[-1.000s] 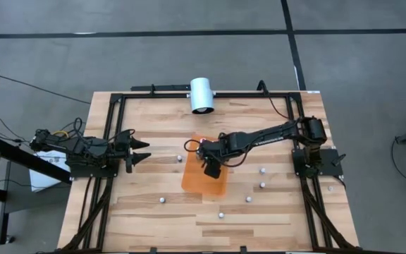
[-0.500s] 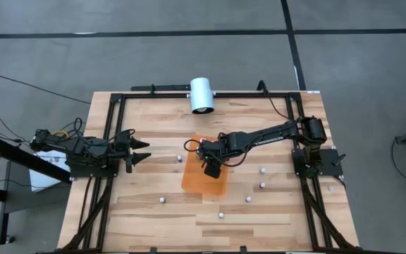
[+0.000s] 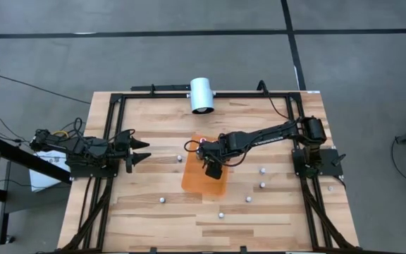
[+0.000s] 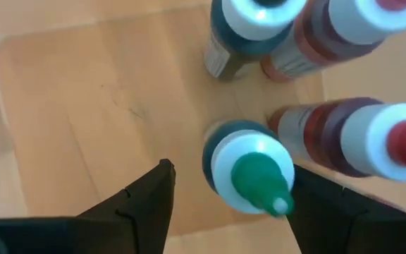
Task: Pick & Place food coloring
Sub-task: Put the large green food coloring bottle into the orange bin, then put the top small green food coloring bottle into the orange bin
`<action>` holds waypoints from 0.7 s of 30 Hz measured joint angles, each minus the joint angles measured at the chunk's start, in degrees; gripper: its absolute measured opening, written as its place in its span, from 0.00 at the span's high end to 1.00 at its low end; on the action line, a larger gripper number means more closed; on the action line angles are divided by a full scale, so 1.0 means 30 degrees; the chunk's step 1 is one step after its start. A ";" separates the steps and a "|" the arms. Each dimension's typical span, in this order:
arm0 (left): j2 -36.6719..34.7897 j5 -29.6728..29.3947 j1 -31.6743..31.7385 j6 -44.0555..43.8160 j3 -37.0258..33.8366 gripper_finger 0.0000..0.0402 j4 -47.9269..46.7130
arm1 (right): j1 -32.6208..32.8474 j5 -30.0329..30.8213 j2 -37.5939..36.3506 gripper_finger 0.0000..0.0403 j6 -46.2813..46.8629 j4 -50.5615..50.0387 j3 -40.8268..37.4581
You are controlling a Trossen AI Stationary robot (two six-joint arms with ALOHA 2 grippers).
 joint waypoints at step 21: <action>0.0000 0.0182 0.0000 -0.0160 -0.0007 0.40 0.0007 | 0.0796 0.2367 -0.0591 0.42 -0.1847 -0.8031 0.4571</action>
